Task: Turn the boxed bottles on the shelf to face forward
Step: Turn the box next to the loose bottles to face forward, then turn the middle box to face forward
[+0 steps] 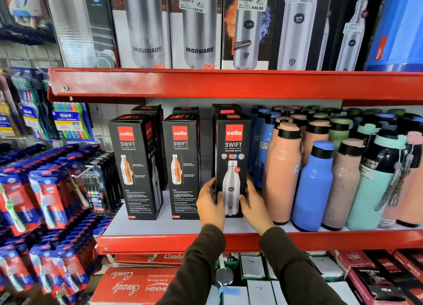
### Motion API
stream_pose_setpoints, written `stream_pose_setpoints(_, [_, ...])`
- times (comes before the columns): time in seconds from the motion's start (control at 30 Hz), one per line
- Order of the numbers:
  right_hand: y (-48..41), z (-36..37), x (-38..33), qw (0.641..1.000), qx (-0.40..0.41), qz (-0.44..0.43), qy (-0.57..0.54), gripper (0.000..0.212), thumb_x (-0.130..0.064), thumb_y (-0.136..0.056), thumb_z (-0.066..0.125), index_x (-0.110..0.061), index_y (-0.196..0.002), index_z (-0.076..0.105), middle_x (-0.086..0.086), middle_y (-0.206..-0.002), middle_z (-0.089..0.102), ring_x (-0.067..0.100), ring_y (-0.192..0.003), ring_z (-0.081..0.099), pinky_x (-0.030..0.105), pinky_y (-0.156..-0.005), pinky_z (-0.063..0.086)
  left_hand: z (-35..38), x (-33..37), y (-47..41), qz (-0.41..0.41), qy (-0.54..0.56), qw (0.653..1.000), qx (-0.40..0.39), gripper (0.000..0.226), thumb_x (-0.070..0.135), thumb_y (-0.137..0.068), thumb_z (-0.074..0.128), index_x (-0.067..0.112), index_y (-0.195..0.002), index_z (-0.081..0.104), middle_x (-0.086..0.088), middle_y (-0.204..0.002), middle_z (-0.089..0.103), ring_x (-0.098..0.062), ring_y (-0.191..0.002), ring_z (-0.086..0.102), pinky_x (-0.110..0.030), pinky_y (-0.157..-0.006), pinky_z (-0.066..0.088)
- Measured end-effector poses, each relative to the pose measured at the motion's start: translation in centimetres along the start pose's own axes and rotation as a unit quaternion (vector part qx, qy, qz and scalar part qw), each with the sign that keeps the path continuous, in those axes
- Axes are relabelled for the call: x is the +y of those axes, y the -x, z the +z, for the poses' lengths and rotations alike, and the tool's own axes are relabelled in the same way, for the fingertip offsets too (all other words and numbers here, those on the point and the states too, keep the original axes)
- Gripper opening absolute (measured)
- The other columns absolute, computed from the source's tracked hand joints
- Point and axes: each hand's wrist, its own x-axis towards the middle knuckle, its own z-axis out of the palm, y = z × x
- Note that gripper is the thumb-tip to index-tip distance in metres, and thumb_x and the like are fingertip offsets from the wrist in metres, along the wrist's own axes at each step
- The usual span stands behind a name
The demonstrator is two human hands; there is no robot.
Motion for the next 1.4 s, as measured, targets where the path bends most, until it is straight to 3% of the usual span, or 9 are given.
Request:
stream_pose_setpoints(0.13, [-0.2, 0.2, 0.3, 1.000, -0.001, 0.006, 0.001, 0.074, -0.001, -0.096, 0.047, -0.044, -0.144, 0.012, -0.017, -0.131, 0.041, -0.004, -0.122, 0.036, -0.011, -0.083, 0.025, 0.1, -0.1, -0.1, 0.002, -0.010, 1.000, 0.000, 0.045, -0.001, -0.093, 0.057, 0.014, -0.135, 0.054, -0.007, -0.129, 0.064, -0.017, -0.118, 0.062, -0.038, -0.107, 0.049])
stream_pose_setpoints(0.57, [0.1, 0.6, 0.0, 1.000, 0.013, -0.009, 0.005, 0.070, 0.000, -0.094, 0.049, -0.031, -0.150, 0.021, -0.016, -0.131, 0.044, -0.005, -0.123, 0.038, -0.008, -0.088, 0.023, -0.1, 0.1, 0.0, 0.007, -0.027, 1.000, 0.003, 0.045, -0.002, -0.093, 0.054, 0.014, -0.135, 0.052, -0.008, -0.131, 0.062, -0.020, -0.121, 0.061, -0.039, -0.108, 0.048])
stream_pose_setpoints(0.73, [0.9, 1.1, 0.0, 0.996, 0.085, -0.006, -0.005, 0.058, 0.001, -0.091, 0.055, -0.022, -0.142, 0.038, -0.006, -0.133, 0.052, 0.008, -0.123, 0.047, 0.022, -0.103, 0.036, -0.2, 0.5, 0.4, 0.012, -0.044, 0.999, -0.008, 0.045, 0.004, -0.096, 0.054, 0.014, -0.139, 0.048, -0.006, -0.136, 0.060, -0.020, -0.126, 0.057, -0.038, -0.111, 0.046])
stream_pose_setpoints(0.87, [1.9, 1.2, -0.5, 0.982, 0.185, -0.026, -0.017, 0.038, 0.001, -0.087, 0.063, -0.018, -0.119, 0.054, 0.005, -0.113, 0.058, 0.019, -0.103, 0.058, 0.014, -0.082, 0.045, -0.8, 0.9, 1.3, 0.046, -0.034, 0.998, 0.002, 0.044, 0.007, -0.098, 0.052, 0.012, -0.141, 0.047, -0.005, -0.138, 0.057, -0.018, -0.129, 0.054, -0.037, -0.112, 0.044])
stream_pose_setpoints(1.03, [3.2, 2.2, -2.9, 0.966, 0.242, -0.072, -0.059, 0.025, -0.006, -0.088, 0.063, -0.025, -0.104, 0.058, -0.002, -0.095, 0.057, 0.011, -0.082, 0.057, 0.024, -0.068, 0.050, -3.4, 1.5, 2.2, 0.184, -0.057, 0.981, 0.033, 0.029, 0.006, -0.099, 0.048, 0.018, -0.122, 0.062, 0.001, -0.119, 0.063, -0.005, -0.113, 0.058, -0.027, -0.101, 0.048])
stream_pose_setpoints(1.17, [3.9, 4.5, -5.4, 0.967, 0.215, -0.109, -0.085, 0.022, -0.011, -0.090, 0.063, -0.024, -0.107, 0.060, -0.008, -0.101, 0.063, 0.006, -0.085, 0.060, 0.018, -0.069, 0.049, -5.5, 1.8, 1.8, 0.225, -0.067, 0.969, 0.079, 0.031, 0.004, -0.098, 0.049, 0.013, -0.125, 0.060, -0.002, -0.122, 0.059, -0.014, -0.119, 0.055, -0.029, -0.104, 0.044])
stream_pose_setpoints(1.3, [3.8, 7.3, -7.0, 0.979, 0.144, -0.116, -0.087, 0.035, -0.011, -0.095, 0.059, -0.018, -0.129, 0.057, -0.003, -0.122, 0.059, -0.002, -0.105, 0.059, 0.010, -0.088, 0.047, -8.0, 1.3, 0.6, 0.192, -0.083, 0.970, 0.123, 0.041, 0.004, -0.096, 0.050, 0.009, -0.137, 0.048, -0.010, -0.135, 0.048, -0.023, -0.130, 0.045, -0.031, -0.111, 0.036])
stream_pose_setpoints(1.4, [3.2, 9.0, -7.4, 0.989, 0.093, -0.068, -0.096, 0.043, -0.011, -0.098, 0.052, -0.014, -0.141, 0.046, 0.004, -0.137, 0.053, 0.006, -0.122, 0.052, 0.020, -0.102, 0.044, -9.7, 0.6, -0.8, 0.132, -0.089, 0.981, 0.110, 0.048, 0.001, -0.096, 0.049, 0.006, -0.143, 0.041, -0.015, -0.143, 0.041, -0.025, -0.137, 0.040, -0.035, -0.117, 0.032])
